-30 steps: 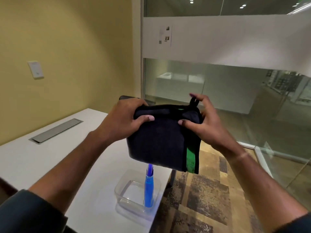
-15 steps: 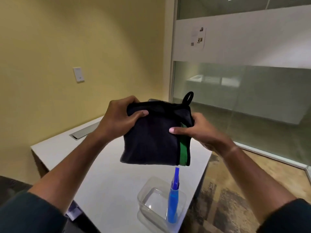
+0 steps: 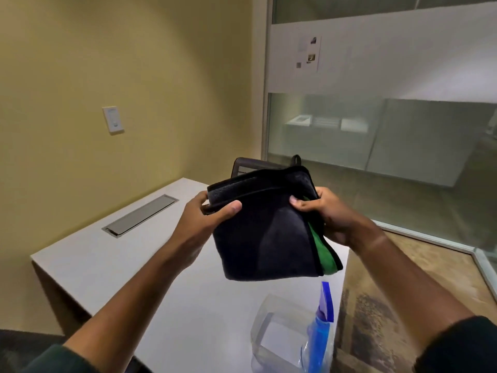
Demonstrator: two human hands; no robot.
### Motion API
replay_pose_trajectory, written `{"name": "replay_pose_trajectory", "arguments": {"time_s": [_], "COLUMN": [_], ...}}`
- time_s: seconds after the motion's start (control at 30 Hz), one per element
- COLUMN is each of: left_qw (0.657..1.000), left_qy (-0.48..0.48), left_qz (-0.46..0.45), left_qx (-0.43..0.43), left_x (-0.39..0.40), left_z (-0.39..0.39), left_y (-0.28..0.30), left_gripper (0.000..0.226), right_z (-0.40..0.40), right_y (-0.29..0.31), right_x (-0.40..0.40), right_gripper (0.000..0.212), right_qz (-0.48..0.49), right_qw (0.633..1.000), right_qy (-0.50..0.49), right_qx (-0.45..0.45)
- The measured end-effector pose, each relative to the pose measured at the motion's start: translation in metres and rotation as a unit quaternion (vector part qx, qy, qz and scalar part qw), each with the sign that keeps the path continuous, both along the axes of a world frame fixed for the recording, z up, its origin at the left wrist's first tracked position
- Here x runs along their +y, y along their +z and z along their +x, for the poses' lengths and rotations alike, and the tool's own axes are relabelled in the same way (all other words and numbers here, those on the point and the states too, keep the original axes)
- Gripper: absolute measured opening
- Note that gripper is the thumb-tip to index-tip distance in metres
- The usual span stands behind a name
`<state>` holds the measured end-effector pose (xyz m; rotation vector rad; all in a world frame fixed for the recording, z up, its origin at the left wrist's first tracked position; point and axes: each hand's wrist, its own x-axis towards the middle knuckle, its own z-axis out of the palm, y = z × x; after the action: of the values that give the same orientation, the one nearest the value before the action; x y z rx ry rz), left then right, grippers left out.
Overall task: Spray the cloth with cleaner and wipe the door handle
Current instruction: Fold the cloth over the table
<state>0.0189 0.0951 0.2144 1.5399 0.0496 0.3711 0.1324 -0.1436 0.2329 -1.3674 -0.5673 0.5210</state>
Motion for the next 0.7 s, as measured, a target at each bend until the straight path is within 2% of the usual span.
{"name": "replay_pose_trajectory", "arguments": {"time_s": [0.1, 0.27, 0.37, 0.53, 0.63, 0.7], "left_qw": [0.995, 0.998, 0.999, 0.999, 0.998, 0.998], "left_qy": [-0.097, -0.040, -0.009, -0.002, -0.010, -0.007], "left_qz": [0.013, 0.014, -0.004, -0.028, -0.032, -0.037], "left_qx": [0.031, 0.039, 0.048, 0.044, 0.045, 0.044], "left_x": [0.007, 0.004, -0.003, -0.012, -0.016, -0.019], "left_z": [0.004, 0.019, 0.028, 0.039, 0.042, 0.043], "left_y": [-0.021, -0.032, -0.032, -0.034, -0.035, -0.036], "left_gripper": [0.043, 0.017, 0.015, 0.015, 0.014, 0.017], "right_z": [0.003, 0.006, 0.011, 0.016, 0.019, 0.020], "right_y": [-0.001, -0.004, -0.004, -0.005, -0.010, -0.014], "right_x": [0.004, 0.002, -0.007, -0.029, -0.035, -0.037], "right_gripper": [0.018, 0.008, 0.020, 0.049, 0.054, 0.053], "right_qz": [0.007, -0.020, -0.057, -0.102, -0.123, -0.101], "right_qw": [1.000, 0.998, 0.997, 0.993, 0.992, 0.995], "right_qy": [-0.011, -0.052, -0.042, 0.057, 0.038, 0.020], "right_qx": [0.025, 0.027, 0.015, 0.017, 0.017, 0.019]}}
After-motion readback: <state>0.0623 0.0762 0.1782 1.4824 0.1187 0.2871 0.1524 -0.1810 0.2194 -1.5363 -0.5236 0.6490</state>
